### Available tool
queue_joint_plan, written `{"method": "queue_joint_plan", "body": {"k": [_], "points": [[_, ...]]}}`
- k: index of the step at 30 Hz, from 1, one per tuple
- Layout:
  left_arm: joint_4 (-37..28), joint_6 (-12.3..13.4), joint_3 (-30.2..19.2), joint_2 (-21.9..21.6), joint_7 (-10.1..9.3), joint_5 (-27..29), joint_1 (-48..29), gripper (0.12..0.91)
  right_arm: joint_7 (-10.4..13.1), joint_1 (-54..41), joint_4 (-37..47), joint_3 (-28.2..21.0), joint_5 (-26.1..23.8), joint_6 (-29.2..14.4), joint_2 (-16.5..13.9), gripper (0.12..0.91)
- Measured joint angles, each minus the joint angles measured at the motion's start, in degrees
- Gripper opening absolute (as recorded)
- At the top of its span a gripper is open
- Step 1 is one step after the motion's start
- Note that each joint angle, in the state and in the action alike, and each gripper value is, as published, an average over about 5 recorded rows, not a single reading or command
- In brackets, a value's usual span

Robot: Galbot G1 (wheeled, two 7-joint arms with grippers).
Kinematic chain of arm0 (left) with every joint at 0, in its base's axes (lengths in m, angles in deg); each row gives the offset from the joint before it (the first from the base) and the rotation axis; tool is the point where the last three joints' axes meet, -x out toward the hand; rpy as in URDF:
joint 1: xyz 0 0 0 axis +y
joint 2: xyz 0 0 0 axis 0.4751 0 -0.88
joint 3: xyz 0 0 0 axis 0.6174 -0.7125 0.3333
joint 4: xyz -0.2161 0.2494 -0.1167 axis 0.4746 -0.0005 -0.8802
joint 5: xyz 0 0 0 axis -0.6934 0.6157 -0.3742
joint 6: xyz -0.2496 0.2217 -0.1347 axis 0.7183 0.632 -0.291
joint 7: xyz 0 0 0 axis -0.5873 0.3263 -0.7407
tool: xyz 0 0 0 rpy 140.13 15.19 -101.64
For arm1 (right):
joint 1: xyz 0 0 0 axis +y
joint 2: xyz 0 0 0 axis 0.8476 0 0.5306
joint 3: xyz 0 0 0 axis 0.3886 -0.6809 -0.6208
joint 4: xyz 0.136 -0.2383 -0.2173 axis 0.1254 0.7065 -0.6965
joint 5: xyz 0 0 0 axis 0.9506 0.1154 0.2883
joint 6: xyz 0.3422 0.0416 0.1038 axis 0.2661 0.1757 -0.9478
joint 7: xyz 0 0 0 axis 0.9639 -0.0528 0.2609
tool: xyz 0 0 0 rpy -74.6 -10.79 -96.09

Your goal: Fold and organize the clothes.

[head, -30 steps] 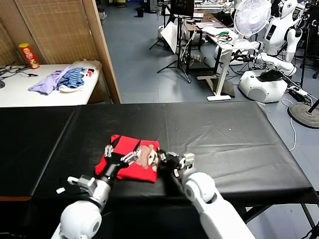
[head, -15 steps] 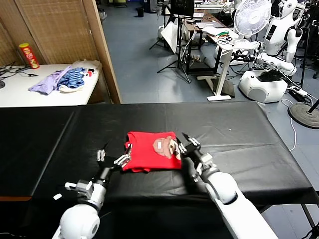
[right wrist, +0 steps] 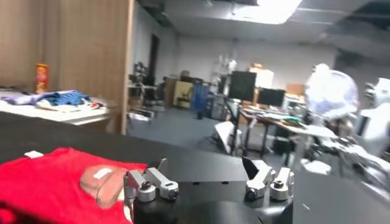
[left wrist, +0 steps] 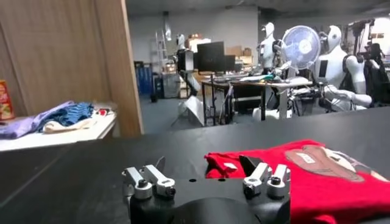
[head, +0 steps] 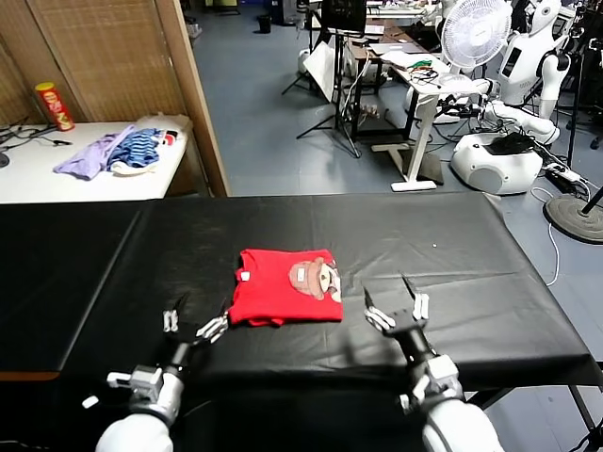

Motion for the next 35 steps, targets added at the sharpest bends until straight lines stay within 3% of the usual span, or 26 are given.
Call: {"method": "queue_joint_plan", "body": {"k": [6, 12, 16, 24, 35], "points": [[2.7, 0.5, 3.6, -1.2, -0.43, -2.0, 6.1, 0.798, 3.5, 10.4, -5.5, 1.8, -0.7, 0.4, 0.7, 0.798], [4.9, 0.7, 7.5, -1.2, -0.83, -3.5, 13.5, 0.798, 6.6, 17.9, -10.8, 3.2, 0.4, 5.9, 0.4, 0.798], [6.8, -0.6, 9.9, -1.0, -1.48, -5.9, 18.5, 0.798, 8.5, 20.7, -13.6, 3.2, 2.5, 9.9, 0.4, 0.798], [10.8, -5.3, 13.3, -0.9, -1.87, -7.5, 25.1, 0.798, 8.9, 22.4, -15.6, 3.2, 3.3, 11.9, 0.5, 0.798], [11.7, -6.1, 14.2, -1.0, -1.59, -8.0, 26.1, 0.798, 8.8, 22.7, -16.0, 3.2, 3.3, 12.1, 0.5, 0.798]]}}
